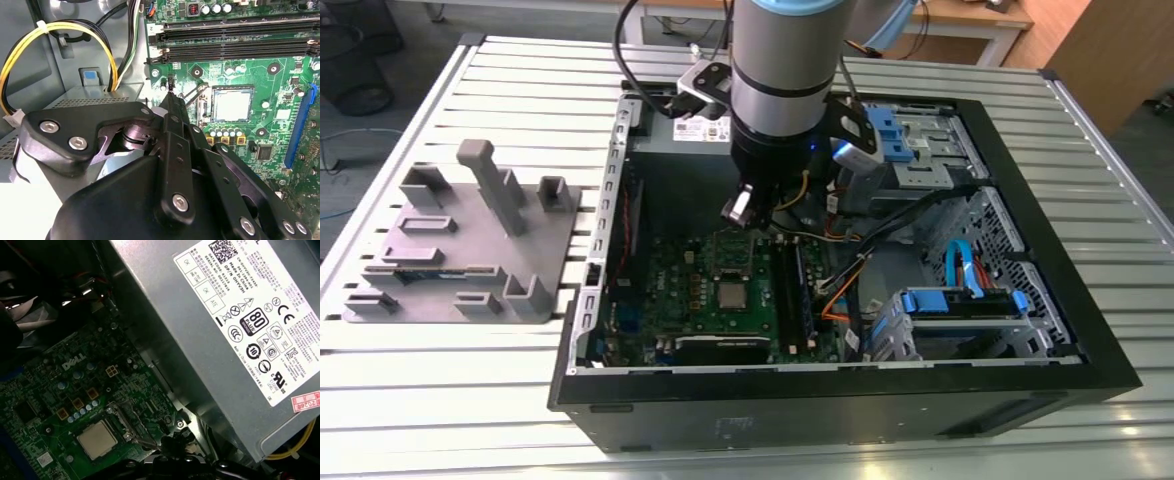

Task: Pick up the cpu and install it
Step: 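Close the cpu cover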

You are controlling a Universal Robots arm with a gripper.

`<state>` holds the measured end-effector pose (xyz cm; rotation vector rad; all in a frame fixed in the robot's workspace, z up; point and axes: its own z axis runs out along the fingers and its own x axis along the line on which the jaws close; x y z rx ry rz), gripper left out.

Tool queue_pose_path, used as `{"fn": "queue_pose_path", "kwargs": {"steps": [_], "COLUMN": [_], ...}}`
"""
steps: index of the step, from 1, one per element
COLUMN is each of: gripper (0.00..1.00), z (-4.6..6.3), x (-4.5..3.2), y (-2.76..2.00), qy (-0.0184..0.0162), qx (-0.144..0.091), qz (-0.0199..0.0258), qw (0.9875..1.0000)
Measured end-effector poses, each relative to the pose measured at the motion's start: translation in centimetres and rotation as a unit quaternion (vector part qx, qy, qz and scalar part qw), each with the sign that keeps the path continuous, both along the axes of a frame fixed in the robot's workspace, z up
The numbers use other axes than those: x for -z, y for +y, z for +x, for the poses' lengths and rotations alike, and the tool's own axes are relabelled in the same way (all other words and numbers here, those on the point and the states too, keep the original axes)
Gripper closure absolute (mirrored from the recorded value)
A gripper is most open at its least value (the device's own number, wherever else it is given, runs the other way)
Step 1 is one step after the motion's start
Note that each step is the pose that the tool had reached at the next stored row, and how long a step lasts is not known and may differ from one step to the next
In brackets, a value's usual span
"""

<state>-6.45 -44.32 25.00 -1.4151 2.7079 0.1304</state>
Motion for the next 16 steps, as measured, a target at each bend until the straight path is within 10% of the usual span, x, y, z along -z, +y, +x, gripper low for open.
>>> {"fn": "queue_pose_path", "kwargs": {"steps": [16], "gripper": [0.89], "z": [-0.04], "x": [-0.11], "y": [-0.83], "qy": [0.0000], "qx": [-0.009], "qz": [0.0005], "qw": [1.0000]}}
